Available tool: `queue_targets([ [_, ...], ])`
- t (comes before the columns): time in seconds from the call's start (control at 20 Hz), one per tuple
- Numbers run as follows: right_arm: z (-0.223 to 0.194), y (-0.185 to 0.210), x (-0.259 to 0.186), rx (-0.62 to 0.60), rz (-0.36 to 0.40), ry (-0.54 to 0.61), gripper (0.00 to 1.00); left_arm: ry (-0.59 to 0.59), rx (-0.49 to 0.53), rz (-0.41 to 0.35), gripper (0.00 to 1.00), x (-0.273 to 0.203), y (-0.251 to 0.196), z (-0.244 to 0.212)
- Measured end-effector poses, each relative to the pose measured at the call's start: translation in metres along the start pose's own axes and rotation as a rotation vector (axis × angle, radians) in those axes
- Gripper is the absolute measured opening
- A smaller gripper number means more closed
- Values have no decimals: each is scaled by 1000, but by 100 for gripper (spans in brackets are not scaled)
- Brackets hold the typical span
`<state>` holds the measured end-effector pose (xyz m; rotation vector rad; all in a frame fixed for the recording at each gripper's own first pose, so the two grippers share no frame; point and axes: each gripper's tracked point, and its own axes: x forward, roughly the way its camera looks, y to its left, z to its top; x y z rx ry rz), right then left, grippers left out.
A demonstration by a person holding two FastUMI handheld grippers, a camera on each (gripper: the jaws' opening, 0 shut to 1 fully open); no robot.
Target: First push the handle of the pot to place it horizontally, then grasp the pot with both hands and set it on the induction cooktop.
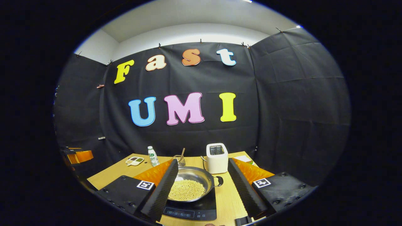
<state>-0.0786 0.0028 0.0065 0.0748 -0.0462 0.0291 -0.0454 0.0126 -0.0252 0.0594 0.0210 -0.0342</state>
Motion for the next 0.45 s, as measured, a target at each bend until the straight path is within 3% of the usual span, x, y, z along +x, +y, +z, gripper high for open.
queue_targets([
  [0.25, -6, -27, -25, 23, -83, 10, 98, -22, -53, -9, 96, -36, 0, -11],
  [0.45, -7, -23, -20, 22, -77, 14, 98, -32, -20, 0, 96, -35, 3, -5],
])
